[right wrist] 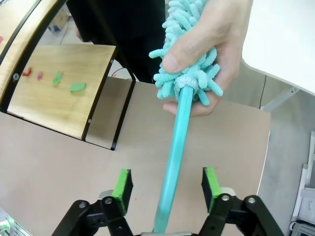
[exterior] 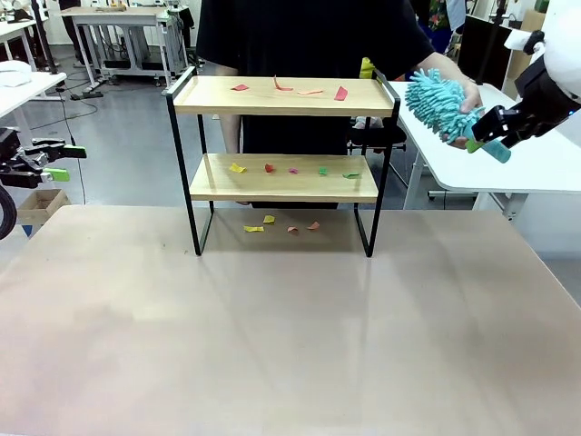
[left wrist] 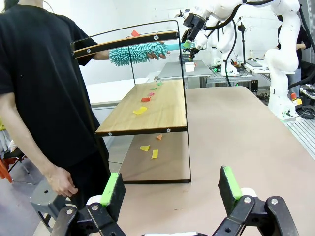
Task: Clean the shelf.
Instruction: Pick up the Duster handed by the human.
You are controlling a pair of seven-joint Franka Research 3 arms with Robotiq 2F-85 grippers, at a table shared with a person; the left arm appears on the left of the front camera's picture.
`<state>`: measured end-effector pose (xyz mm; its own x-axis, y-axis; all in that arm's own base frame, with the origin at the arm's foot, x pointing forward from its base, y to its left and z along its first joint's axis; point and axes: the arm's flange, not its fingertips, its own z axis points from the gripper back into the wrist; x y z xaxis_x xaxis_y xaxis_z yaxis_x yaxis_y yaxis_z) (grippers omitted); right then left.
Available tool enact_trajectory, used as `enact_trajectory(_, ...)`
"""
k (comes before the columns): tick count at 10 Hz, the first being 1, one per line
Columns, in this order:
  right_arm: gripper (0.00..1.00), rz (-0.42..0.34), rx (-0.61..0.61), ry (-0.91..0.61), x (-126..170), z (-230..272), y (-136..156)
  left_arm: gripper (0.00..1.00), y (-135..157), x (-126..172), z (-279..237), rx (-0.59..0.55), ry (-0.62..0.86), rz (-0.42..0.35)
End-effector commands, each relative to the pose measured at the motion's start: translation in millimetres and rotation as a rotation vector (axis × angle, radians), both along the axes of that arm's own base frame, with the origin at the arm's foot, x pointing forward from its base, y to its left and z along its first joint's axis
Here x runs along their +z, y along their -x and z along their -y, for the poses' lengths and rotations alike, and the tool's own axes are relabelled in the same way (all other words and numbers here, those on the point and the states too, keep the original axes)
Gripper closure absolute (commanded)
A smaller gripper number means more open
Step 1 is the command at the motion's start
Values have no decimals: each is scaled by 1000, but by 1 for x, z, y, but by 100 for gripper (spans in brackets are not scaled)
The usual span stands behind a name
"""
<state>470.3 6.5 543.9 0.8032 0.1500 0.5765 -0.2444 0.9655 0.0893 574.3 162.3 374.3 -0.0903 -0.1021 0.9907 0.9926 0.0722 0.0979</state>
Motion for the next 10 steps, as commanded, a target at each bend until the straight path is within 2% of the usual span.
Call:
enact_trajectory(1,65,20,-15,-26,1,-2,-4,0,1,0,0,-9,-9,8)
enact_trajectory(2,100,13,-19,-25,2,-2,-4,0,1,0,0,-9,-9,8)
enact_trajectory(10,100,4,-51,-14,4,0,0,0,1,0,0,-9,-9,8)
